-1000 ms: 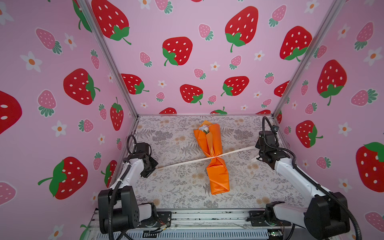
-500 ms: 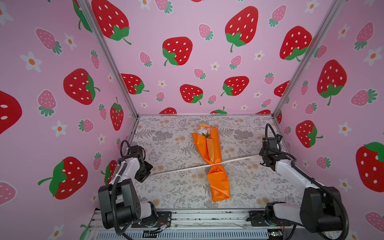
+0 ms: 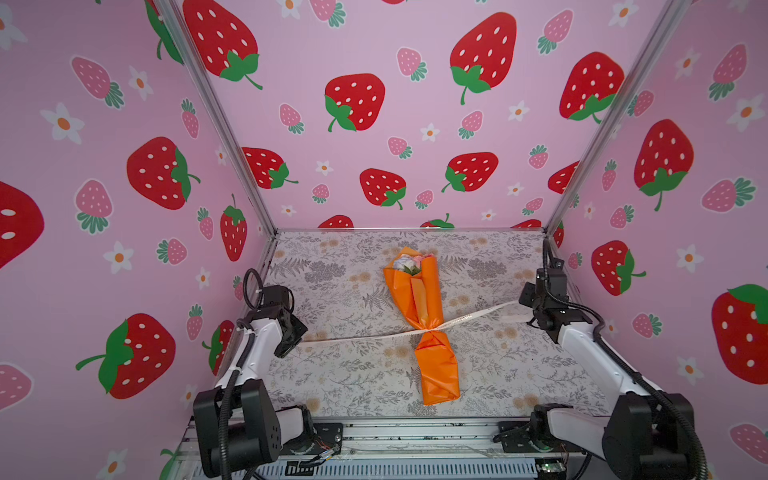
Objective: Tie the bouquet of fake flowers
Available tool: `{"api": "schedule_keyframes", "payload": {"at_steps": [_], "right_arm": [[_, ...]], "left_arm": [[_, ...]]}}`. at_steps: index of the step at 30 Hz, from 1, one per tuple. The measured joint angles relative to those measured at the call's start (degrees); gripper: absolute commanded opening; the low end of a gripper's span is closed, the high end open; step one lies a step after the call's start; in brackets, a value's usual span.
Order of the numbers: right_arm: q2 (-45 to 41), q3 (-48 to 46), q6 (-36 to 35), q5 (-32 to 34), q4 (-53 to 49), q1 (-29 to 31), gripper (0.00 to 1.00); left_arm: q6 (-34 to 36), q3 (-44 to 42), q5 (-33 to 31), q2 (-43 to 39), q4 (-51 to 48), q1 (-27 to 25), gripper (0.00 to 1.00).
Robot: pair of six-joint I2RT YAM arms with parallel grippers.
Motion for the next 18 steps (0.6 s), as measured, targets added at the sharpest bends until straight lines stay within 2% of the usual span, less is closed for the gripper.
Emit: {"api": "schedule_keyframes", "payload": {"at_steps": [2,3,5,10,13,18], "right_arm": [[0.0,1.1,-0.9,-3.6,-0.3,0.1,0.3],[0.0,1.3,-1.3,-4.9,-0.5,0.1,0.35],[0.0,1.4,-1.5,-6.4,-1.4,0.1,0.38],[-1.5,1.4,-1.4,-7.6,-5.5,0.1,0.5],[-3.3,1.7,-0.2,-7.4,-7.8,0.0,0.51],[-3.0,2.7,1.6,-9.7,-11.2,-0.6,0.51]], "left_arm": [[0.4,0.5,2.5,-1.3,0.6,-0.1,0.42],[0.3,0.5,3.5,-1.7,0.8,-0.3,0.46],[0.7,0.5,5.6,-2.9,0.8,-0.9,0.47],[0.7,-0.5,11.0,-6.9,1.6,-3.5,0.59],[-0.5,-2.5,14.1,-7.8,3.0,-7.6,0.6],[-2.6,-3.3,15.7,-4.8,5.4,-20.3,0.61]]}}
